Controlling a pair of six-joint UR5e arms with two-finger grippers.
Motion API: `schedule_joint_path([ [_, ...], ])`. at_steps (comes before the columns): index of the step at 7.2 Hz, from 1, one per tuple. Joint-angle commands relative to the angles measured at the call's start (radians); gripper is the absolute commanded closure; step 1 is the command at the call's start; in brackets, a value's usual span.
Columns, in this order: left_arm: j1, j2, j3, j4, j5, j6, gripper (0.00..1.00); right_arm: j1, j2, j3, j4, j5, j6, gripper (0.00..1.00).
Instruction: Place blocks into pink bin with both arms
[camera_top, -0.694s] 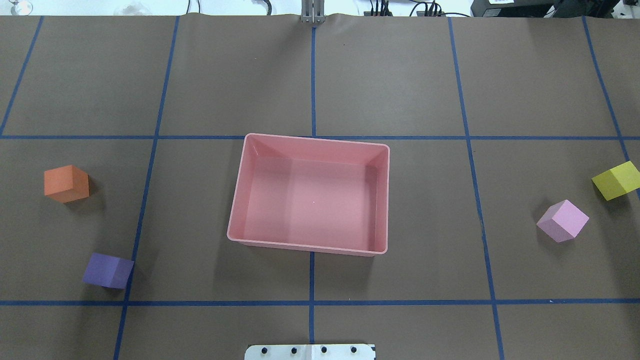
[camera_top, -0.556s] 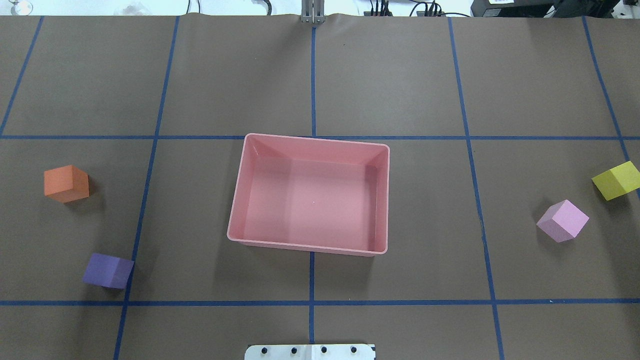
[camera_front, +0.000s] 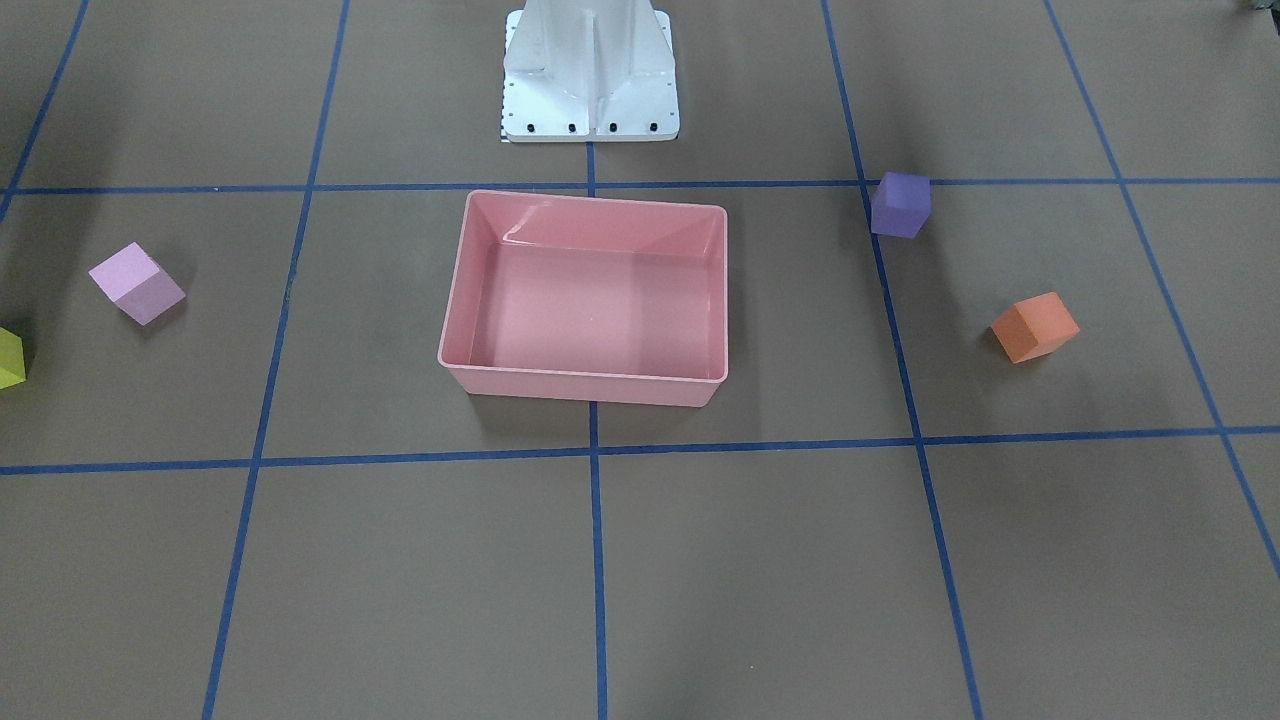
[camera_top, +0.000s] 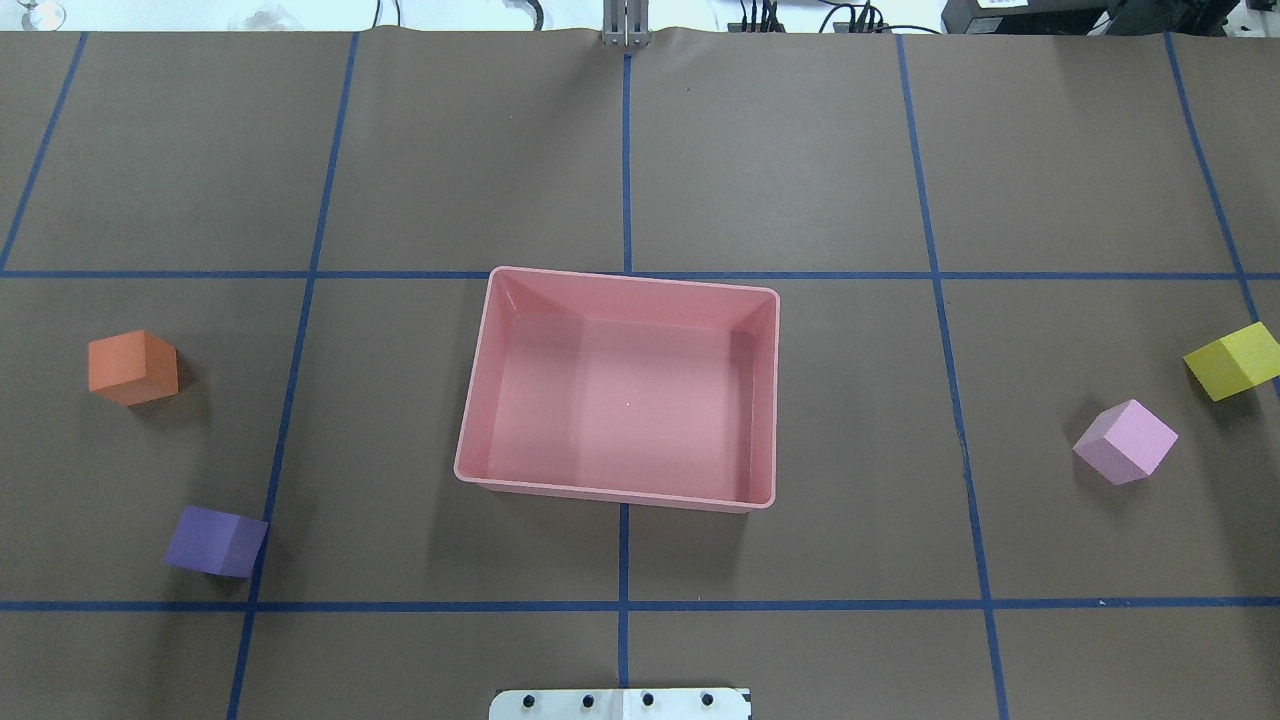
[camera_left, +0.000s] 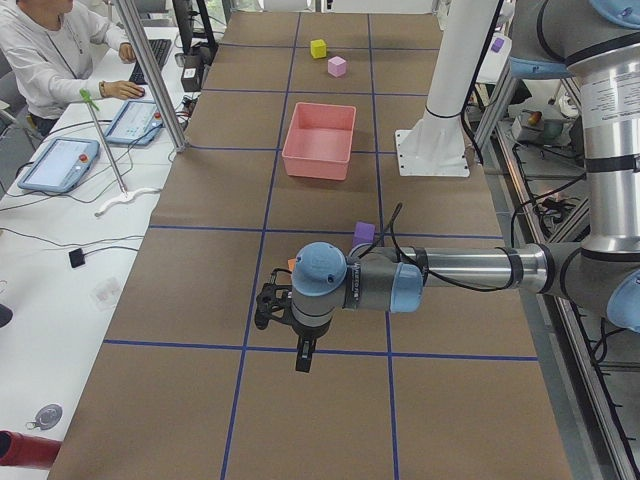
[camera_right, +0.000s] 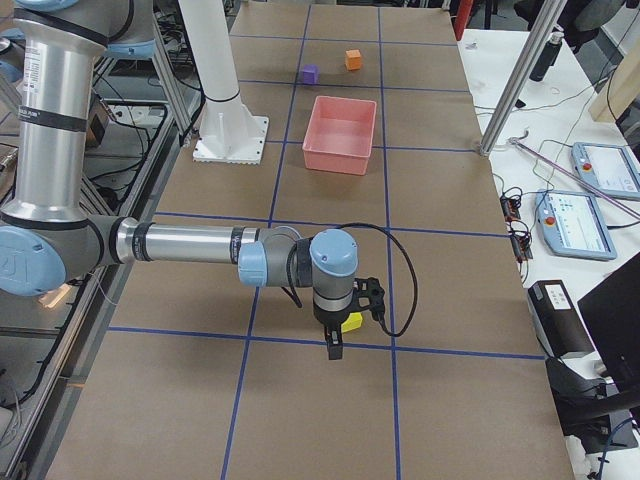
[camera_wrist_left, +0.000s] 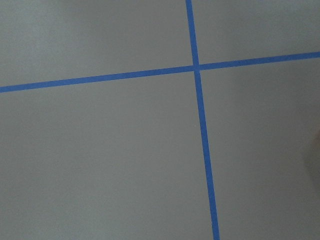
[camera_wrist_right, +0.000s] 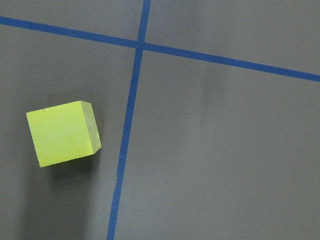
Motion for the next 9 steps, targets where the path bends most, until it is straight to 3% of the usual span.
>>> schedule_joint_path([
  [1, 0.019, -0.036, -0.003, -0.008, -0.004, -0.007, 0.00, -0.004, 0.028, -0.002, 0.004, -0.003, 0.003, 0.00],
  [3, 0.027, -0.102, -0.002, -0.056, -0.033, -0.004, 0.00, -0.004, 0.045, -0.002, 0.083, -0.003, 0.011, 0.00],
  [4, 0.029, -0.182, 0.041, -0.160, -0.040, -0.010, 0.00, -0.002, 0.048, -0.007, 0.144, 0.005, 0.014, 0.00],
  [5, 0.036, -0.203, 0.064, -0.166, -0.100, -0.009, 0.00, -0.002, 0.041, -0.007, 0.169, 0.002, 0.011, 0.00],
  [7, 0.050, -0.211, 0.081, -0.201, -0.232, -0.001, 0.00, -0.002, 0.041, -0.042, 0.222, 0.002, 0.011, 0.00],
  [8, 0.082, -0.196, 0.096, -0.315, -0.278, -0.013, 0.00, -0.004, 0.044, -0.047, 0.222, -0.001, 0.009, 0.00],
  [9, 0.158, -0.195, 0.098, -0.316, -0.281, -0.094, 0.00, -0.004, 0.042, -0.050, 0.223, 0.000, 0.011, 0.00],
])
